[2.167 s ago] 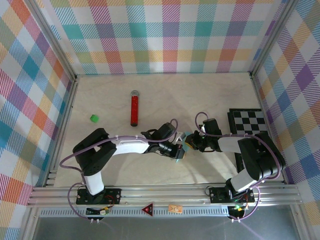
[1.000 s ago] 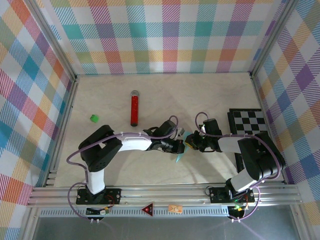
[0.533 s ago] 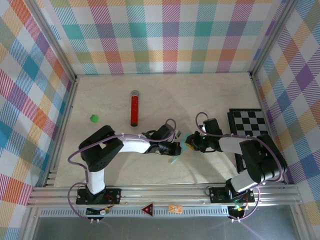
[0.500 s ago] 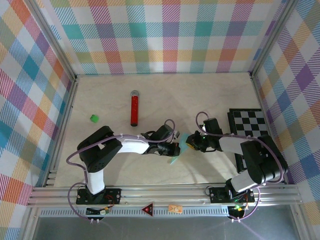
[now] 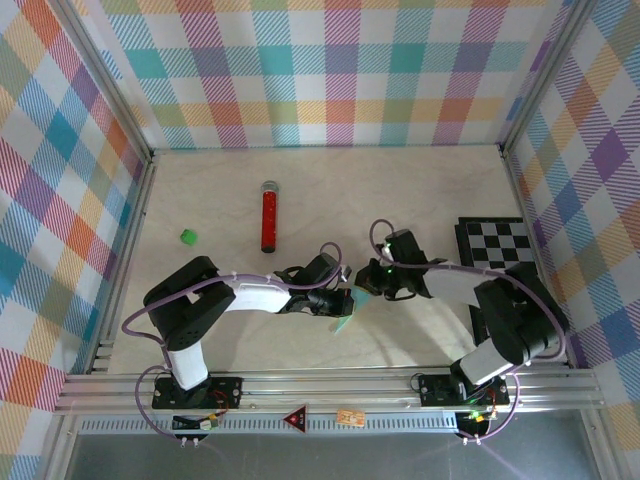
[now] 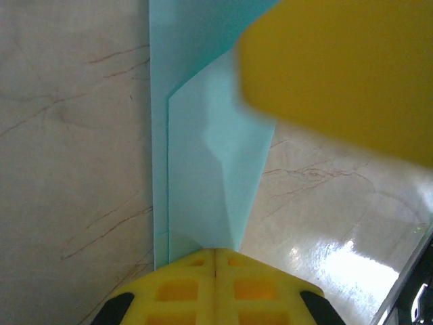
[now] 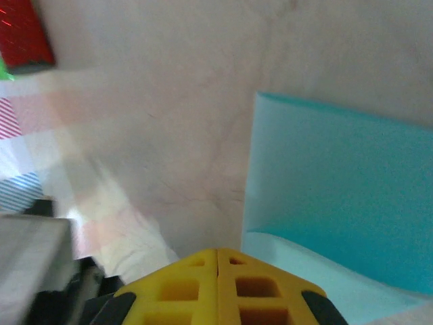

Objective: Fold a paper plane with a square sheet of paper (pick it up from the middle)

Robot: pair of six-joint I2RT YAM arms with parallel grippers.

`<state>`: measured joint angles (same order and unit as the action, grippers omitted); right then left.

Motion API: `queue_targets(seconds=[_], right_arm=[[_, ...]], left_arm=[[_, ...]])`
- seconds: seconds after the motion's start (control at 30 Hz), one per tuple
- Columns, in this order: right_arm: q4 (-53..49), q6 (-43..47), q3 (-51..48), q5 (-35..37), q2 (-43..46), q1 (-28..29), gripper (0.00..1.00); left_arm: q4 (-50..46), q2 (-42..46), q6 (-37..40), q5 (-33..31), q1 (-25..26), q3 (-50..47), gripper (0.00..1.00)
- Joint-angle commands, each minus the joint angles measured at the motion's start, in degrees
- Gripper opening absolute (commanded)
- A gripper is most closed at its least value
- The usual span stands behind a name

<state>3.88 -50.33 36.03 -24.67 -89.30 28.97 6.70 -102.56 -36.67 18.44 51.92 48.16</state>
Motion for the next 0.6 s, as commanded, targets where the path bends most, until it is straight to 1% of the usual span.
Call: queue_targets(seconds=[0.0,0.13,0.2,0.33,0.5,0.57], right_arm=[[1.8,-1.6,-0.6,1.4,-2.7,-0.1,0.00],[4.9,-1.1,-3.5,1.3,-4.2,-2.9,0.00],[6.5,0.4,-3.8,-0.6,-5.3,-5.5,0.00],[9.6,2.7,-4.5,-1.6,-8.0,-10.0,0.01],[16.7,1.2,-6.2,-4.9,-9.6,-14.9,0.03],[13.7,1.9,-4.9,-4.7,-8.9,-15.7,0.03]], left_arm=[[-7.8,-2.9,-0.8,-2.0,-0.4,-3.0,0.00],[-7.7,-3.0,-0.8,-1.8,-0.4,-3.4,0.00],[-7.5,-3.1,-0.7,-1.6,-0.5,-3.6,0.00],[-7.7,-3.3,-0.9,-2.3,-0.5,-3.7,0.00],[-6.1,-3.2,-1.9,-2.3,-0.5,-4.8,0.00],[-5.8,-3.2,-1.9,-1.9,-0.5,-4.8,0.00]])
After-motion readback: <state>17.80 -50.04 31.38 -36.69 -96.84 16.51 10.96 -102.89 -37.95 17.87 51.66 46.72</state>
